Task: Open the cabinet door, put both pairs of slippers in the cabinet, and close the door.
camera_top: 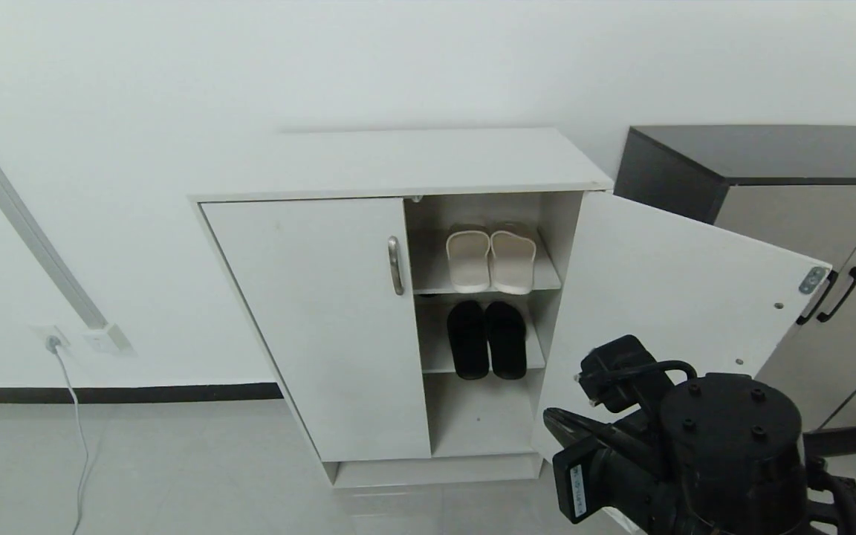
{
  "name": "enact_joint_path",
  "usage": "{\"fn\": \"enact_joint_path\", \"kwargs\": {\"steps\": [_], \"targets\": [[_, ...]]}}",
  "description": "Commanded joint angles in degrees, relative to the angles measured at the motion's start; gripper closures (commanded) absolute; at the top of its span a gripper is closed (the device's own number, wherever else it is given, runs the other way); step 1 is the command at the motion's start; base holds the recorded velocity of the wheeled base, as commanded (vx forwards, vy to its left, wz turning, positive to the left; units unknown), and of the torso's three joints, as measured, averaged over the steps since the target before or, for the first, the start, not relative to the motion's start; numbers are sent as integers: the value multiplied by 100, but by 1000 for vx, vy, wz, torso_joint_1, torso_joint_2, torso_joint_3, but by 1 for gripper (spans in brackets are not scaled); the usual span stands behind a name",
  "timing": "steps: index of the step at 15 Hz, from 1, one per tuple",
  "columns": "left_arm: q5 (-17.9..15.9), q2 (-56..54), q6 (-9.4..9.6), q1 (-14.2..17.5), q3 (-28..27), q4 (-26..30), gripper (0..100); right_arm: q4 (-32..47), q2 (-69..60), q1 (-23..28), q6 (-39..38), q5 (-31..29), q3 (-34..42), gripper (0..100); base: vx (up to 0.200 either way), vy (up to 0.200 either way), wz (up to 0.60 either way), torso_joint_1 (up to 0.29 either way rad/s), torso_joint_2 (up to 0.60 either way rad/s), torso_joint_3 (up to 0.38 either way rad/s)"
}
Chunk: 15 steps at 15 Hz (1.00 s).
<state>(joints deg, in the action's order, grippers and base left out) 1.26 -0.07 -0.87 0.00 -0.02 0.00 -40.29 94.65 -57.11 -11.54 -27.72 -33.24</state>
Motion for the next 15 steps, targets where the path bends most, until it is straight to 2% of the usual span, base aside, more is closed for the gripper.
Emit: {"fn": "enact_joint_path", "kwargs": {"steps": [1, 15], "targets": [[6, 7, -1, 0, -6, 0, 100, -5, -17, -2, -6, 4, 2, 100, 0, 0, 0, 168, -486, -330], [-3, 7, 7, 0, 2, 0, 100, -14, -69, -2, -14, 4, 37, 100, 0, 0, 0, 210, -527, -317]]}}
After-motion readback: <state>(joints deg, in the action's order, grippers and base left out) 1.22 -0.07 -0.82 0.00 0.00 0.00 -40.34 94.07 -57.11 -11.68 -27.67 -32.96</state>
